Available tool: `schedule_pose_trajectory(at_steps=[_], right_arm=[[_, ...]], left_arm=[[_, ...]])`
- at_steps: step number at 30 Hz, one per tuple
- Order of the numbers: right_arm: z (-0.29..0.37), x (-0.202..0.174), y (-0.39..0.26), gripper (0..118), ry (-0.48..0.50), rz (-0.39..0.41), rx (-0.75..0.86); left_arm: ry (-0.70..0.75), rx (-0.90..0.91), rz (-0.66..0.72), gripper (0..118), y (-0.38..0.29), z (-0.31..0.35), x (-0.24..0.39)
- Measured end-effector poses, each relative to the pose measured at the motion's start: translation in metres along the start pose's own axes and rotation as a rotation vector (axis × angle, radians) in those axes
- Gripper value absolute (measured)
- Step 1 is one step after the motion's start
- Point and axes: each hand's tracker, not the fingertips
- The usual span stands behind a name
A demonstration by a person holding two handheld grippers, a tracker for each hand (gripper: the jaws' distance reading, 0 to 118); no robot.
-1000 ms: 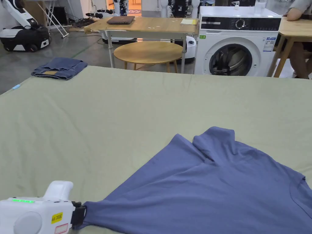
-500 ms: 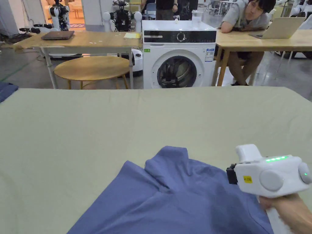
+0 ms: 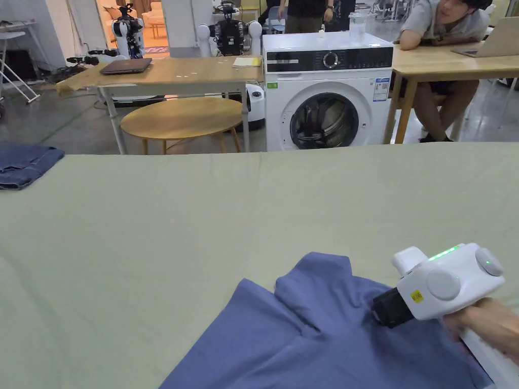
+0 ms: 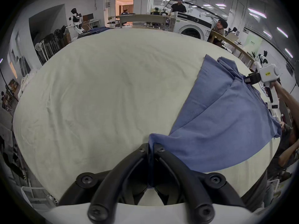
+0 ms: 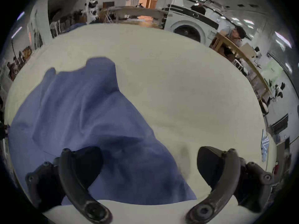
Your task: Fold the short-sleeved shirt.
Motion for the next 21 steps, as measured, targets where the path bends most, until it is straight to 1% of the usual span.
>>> schedule_pose_trajectory(at_steps=[1,2,3,4,5,6,7,9,10,11,13,15,17,18,19,21], right_arm=[[0.004,-0.003,-0.002,80,0.027,0.000,-0.003],[-0.001,0.010,-0.002,62,0.122,-0.032,0.003],[0.006,0.009,-0.002,24,0.115,-0.064,0.014],[0.018,0.004,-0.004,0,0.096,-0.039,0.054],[0.025,0.000,-0.008,0,0.066,0.014,0.092],[0.040,-0.003,-0.009,0,0.047,-0.001,0.120],[0.051,-0.002,-0.012,0,0.060,-0.003,0.120],[0.083,0.003,-0.016,0,0.063,-0.028,0.191],[0.104,0.013,-0.004,0,0.054,-0.038,0.226],[0.123,0.016,-0.003,0,0.071,-0.044,0.251],[0.160,0.023,-0.002,0,0.041,-0.024,0.317],[0.199,0.035,0.000,0,0.004,-0.023,0.390],[0.237,0.049,0.004,0,-0.025,-0.055,0.472],[0.266,0.044,-0.002,0,-0.029,-0.068,0.510],[0.286,0.048,-0.002,0,-0.039,-0.077,0.541],[0.320,0.058,-0.002,0,-0.095,-0.094,0.602]], left_arm=[[-0.002,0.000,-0.001,0,0.000,0.000,0.000],[0.001,0.000,-0.004,0,0.000,0.001,0.000],[0.004,0.000,-0.008,0,0.000,0.001,0.000],[0.004,-0.001,-0.008,0,0.001,0.002,0.000],[0.003,0.002,-0.010,0,0.002,0.003,0.000],[0.006,0.004,-0.015,0,0.003,0.005,-0.001],[0.012,0.008,-0.021,0,0.005,0.008,0.000],[0.012,0.048,-0.020,0,0.010,0.020,0.001],[0.005,0.066,-0.018,0,0.015,0.028,0.002],[0.003,0.097,-0.009,0,0.020,0.037,0.002],[-0.019,0.147,-0.006,0,0.031,0.057,0.006],[-0.044,0.198,-0.010,0,0.049,0.077,0.011],[-0.033,0.261,-0.035,0,0.070,0.099,0.021],[-0.031,0.299,-0.050,0,0.084,0.111,0.027],[-0.024,0.338,-0.045,0,0.097,0.122,0.031],[-0.048,0.393,-0.062,0,0.124,0.144,0.044]])
